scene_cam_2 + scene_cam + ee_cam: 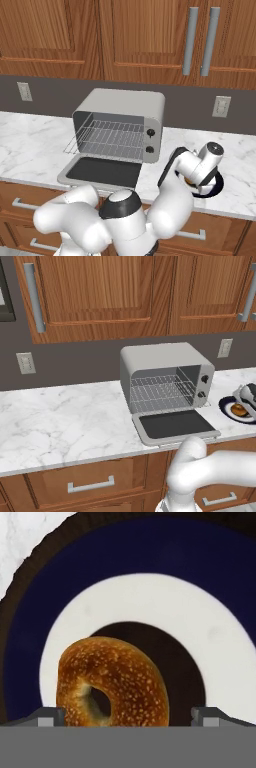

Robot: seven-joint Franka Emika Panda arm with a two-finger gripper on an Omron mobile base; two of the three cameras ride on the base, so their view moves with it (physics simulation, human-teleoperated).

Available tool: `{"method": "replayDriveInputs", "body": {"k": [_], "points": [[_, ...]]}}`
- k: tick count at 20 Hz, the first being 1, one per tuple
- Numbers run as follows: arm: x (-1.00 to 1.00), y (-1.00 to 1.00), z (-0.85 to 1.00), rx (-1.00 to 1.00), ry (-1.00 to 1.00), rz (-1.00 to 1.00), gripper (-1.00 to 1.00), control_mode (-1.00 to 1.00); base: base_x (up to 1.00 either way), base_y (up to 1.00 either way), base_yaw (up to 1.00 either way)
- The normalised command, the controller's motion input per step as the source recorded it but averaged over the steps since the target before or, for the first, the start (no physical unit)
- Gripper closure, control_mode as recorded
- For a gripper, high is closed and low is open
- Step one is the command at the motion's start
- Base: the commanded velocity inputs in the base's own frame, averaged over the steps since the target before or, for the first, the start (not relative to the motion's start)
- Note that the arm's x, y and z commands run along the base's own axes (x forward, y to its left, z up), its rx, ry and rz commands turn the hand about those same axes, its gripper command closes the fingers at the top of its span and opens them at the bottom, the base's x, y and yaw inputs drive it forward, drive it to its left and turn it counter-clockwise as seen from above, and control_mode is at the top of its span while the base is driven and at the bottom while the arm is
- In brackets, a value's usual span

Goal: Pick up the bagel from the plate, place it on the toaster oven rack, close the door, and set the timer.

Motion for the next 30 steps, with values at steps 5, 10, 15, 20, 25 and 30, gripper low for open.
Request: {"method": "replayDriveInputs", "body": {"k": [5, 10, 15, 20, 25, 30], "points": [[0.12, 0.0, -0.12, 0.01, 0.03, 0.0, -1.0, -1.0, 0.0, 0.0, 0.0], [0.07, 0.0, -0.18, 0.01, 0.06, 0.0, -1.0, -1.0, 0.0, 0.0, 0.0], [0.01, 0.0, -0.2, 0.0, 0.07, 0.0, 1.0, -1.0, 0.0, 0.0, 0.0], [0.0, -0.01, -0.08, 0.03, 0.02, 0.0, 1.0, -1.0, 0.0, 0.0, 0.0], [0.0, 0.0, 0.0, 0.06, 0.0, 0.0, 1.0, -1.0, 0.0, 0.0, 0.0], [-0.01, 0.0, 0.03, 0.06, -0.01, 0.0, 1.0, -1.0, 0.0, 0.0, 0.0]]}}
